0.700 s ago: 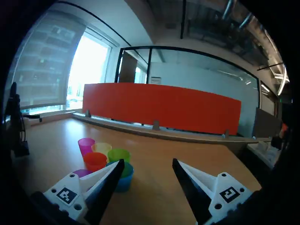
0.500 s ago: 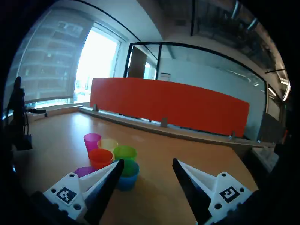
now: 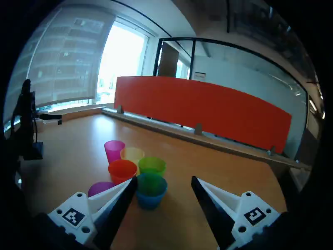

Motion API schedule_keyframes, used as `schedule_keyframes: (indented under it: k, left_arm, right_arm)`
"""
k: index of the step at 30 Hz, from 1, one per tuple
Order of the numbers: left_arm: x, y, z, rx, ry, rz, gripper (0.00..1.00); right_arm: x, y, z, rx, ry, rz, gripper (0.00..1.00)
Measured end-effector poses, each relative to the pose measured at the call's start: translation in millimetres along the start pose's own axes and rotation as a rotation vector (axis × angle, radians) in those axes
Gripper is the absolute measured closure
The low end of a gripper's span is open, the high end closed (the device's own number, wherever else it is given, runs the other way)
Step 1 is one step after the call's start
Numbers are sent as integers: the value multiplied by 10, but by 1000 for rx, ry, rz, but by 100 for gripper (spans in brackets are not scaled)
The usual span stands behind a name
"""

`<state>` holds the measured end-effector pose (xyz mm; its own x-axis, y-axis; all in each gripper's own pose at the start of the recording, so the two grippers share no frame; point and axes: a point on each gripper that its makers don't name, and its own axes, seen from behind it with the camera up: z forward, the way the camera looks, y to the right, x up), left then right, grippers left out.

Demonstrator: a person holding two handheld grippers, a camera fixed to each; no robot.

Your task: Pour water

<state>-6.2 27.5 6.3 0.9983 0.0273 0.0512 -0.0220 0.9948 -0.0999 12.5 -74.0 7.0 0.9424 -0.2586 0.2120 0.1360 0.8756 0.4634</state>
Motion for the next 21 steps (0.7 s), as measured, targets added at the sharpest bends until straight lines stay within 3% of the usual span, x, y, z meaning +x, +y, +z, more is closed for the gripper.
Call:
schedule_keyframes:
  k: [9, 21]
  left_arm:
    - [65, 166, 35, -63, -10, 24, 8]
    - [127, 238, 58, -91, -26, 23, 8]
  right_arm:
    - [-62, -37, 48, 26, -25, -4, 0]
    - [-218, -161, 178, 103, -116, -42, 0]
